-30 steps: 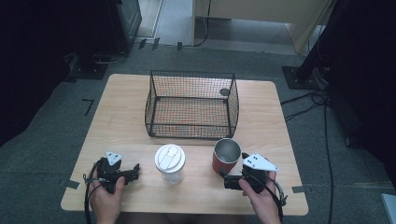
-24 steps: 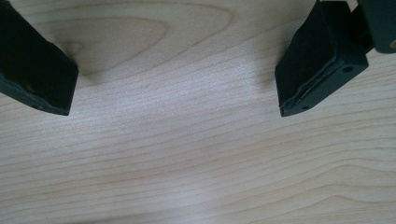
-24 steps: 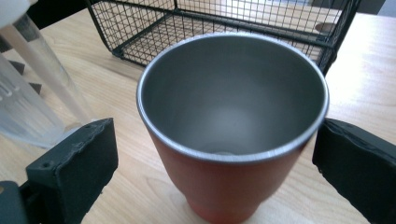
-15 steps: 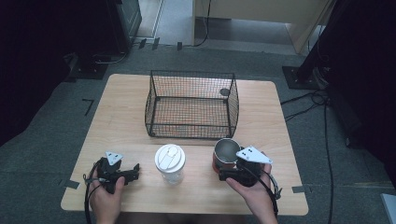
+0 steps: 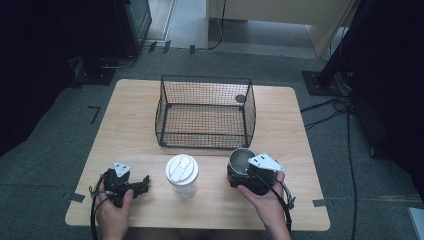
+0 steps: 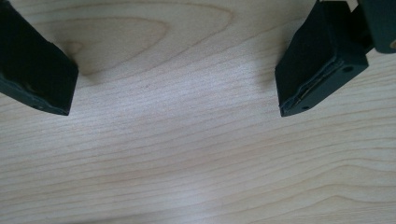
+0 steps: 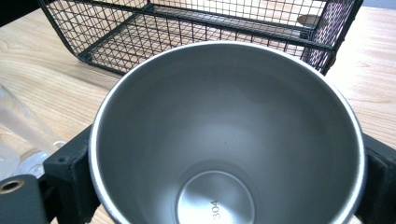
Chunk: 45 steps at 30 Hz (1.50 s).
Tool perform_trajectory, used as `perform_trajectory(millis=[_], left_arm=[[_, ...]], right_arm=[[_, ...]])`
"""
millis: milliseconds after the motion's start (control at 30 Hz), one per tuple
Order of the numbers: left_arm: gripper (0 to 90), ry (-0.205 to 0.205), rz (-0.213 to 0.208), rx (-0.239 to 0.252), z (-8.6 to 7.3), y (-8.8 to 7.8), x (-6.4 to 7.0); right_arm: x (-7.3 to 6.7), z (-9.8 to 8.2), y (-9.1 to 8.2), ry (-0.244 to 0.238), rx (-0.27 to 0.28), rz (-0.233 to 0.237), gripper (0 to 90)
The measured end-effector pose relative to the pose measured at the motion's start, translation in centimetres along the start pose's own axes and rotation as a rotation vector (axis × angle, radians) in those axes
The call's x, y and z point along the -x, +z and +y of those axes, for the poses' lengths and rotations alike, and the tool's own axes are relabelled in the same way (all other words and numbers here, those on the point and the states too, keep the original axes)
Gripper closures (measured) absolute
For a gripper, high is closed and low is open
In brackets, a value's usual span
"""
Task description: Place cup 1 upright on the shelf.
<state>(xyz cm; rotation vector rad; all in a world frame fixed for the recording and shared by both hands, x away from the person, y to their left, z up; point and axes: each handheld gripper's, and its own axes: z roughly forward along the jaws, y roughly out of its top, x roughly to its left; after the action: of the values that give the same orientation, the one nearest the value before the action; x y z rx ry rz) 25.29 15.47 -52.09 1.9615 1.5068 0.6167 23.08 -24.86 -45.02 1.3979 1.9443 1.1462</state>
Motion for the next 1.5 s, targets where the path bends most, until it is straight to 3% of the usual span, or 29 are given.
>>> perform_trajectory(millis=[300, 500, 900, 1500], left_arm=[[0.1, -0.001, 0.000, 0.001, 0.0, 0.0, 0.0], [0.1, 0.001, -0.001, 0.000, 0.0, 0.0, 0.0], [0.1, 0.003, -0.003, 0.000, 0.0, 0.0, 0.0], [0.1, 0.003, -0.003, 0.000, 0.0, 0.0, 0.0]], right_arm=[[-0.2, 0.1, 0.2, 0.013, -0.010, -0.016, 4.8], [-0.4, 0.0, 0.4, -0.008, -0.008, -0.028, 6.6], [-0.5, 0.4, 0.1, 0.005, 0.002, 0.004, 7.2], [-1.8, 3.6, -1.5, -0.027, 0.081, 0.029, 7.3]])
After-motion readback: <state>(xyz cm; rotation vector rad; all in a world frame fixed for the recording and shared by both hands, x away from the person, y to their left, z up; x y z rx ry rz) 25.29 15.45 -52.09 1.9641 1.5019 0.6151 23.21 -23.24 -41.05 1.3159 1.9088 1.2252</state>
